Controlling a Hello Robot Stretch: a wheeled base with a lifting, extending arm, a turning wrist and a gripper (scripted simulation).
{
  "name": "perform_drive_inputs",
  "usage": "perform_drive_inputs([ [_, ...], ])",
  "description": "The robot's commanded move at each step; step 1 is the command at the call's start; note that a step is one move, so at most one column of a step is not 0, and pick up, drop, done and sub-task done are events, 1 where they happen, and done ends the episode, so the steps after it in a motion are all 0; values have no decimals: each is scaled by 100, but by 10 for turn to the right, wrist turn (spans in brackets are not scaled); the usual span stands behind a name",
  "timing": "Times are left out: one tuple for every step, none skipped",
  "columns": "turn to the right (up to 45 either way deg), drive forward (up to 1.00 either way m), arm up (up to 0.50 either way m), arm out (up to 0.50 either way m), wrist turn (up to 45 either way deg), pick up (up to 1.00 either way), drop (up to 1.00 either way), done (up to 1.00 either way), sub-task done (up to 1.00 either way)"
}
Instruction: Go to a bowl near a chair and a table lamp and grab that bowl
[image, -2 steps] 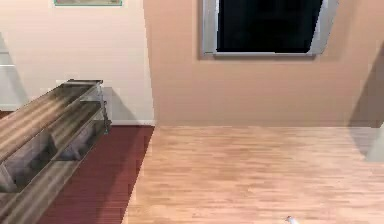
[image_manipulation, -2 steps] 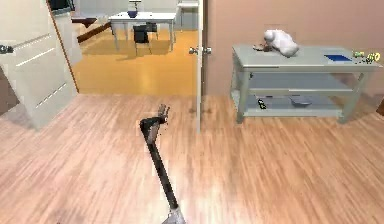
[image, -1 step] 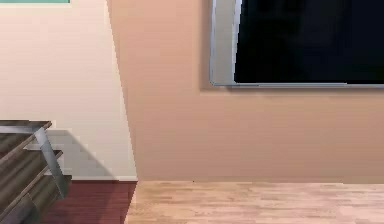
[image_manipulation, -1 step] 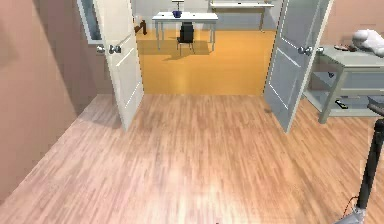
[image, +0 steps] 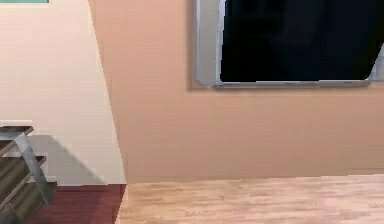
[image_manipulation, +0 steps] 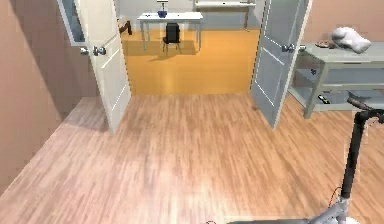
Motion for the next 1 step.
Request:
perform_drive_inputs([
  [0, 15, 0, 0, 0, 0, 0, 0, 0],
])
